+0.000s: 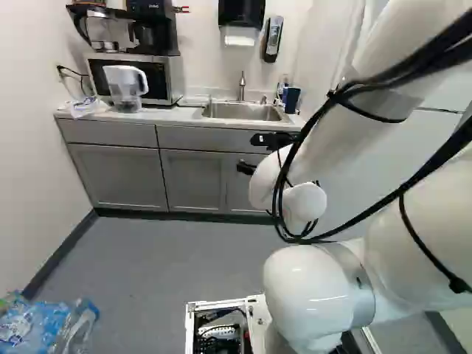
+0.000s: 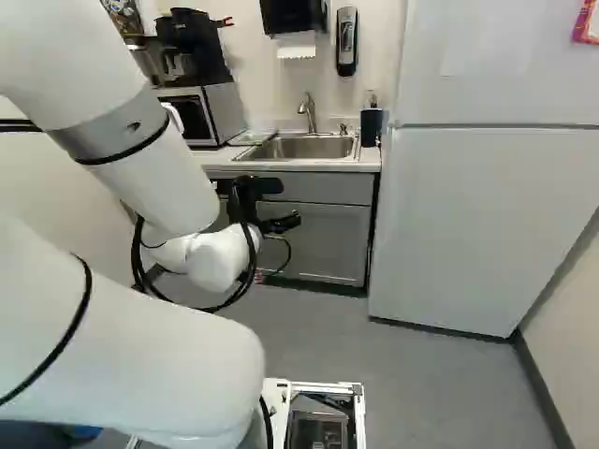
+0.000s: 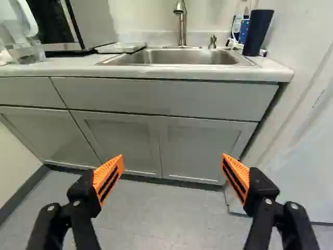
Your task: Rinse the cup and place it in the tray
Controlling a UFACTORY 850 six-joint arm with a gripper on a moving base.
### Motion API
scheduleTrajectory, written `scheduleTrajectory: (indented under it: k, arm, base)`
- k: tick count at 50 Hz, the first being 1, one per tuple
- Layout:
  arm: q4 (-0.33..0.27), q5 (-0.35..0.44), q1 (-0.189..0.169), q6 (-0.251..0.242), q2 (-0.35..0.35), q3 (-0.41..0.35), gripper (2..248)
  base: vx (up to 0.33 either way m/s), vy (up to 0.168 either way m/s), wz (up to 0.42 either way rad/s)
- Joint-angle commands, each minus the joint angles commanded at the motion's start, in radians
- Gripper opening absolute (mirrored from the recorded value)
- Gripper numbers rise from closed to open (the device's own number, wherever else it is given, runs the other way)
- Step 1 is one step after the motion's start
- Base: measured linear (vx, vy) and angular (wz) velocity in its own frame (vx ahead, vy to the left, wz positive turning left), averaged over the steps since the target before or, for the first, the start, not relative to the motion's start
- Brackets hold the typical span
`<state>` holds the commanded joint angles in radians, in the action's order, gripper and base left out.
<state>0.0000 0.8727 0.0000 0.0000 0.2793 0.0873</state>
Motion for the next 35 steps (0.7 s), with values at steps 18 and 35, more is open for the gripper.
scheduleTrajectory:
  k: [18, 35]
  arm:
    - [0.000, 0.000, 0.000, 0.000, -0.001, 0.001, 247]
    - [0.000, 0.000, 0.000, 0.000, -0.024, 0.044, 247]
  base:
    - [0.000, 0.000, 0.000]
    - [0.000, 0.000, 0.000]
